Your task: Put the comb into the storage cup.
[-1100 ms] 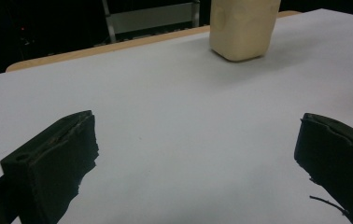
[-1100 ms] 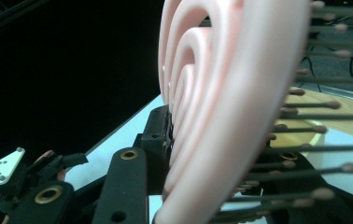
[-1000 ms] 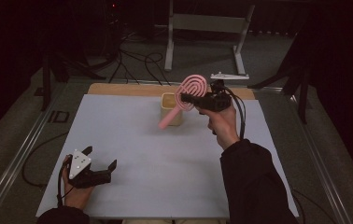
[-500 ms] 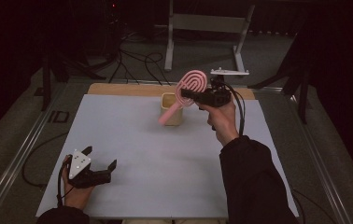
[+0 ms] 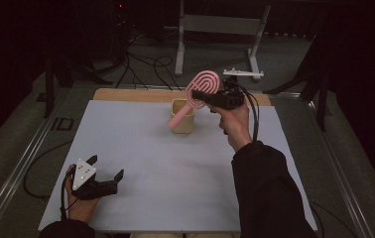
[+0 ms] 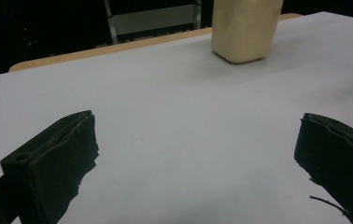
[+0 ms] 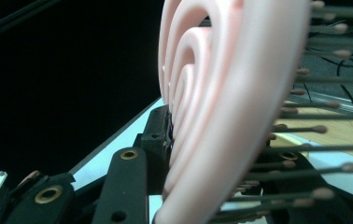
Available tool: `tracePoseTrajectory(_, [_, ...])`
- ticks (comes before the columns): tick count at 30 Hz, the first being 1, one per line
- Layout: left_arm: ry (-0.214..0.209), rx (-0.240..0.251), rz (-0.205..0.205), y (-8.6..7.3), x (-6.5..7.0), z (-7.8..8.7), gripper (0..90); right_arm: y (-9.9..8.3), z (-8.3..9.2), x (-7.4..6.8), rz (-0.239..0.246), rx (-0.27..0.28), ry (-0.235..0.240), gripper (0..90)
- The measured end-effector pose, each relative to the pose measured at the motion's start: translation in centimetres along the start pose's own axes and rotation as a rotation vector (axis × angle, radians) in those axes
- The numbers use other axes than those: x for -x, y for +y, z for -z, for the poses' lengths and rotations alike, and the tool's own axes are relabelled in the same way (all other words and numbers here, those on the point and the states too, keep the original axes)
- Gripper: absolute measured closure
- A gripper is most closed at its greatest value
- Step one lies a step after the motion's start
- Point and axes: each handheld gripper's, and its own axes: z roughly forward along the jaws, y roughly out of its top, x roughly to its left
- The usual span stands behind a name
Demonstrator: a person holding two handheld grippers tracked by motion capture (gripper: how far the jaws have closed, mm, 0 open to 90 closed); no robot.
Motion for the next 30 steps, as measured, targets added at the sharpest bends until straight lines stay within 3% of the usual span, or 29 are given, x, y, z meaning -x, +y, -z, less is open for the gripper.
tracePoseTrajectory(30, [0.015, 0.019, 0.005, 0.0, -0.1, 0.2, 0.0, 1.2, -0.9, 1.6, -0.025, 0.038, -0.064, 63.6])
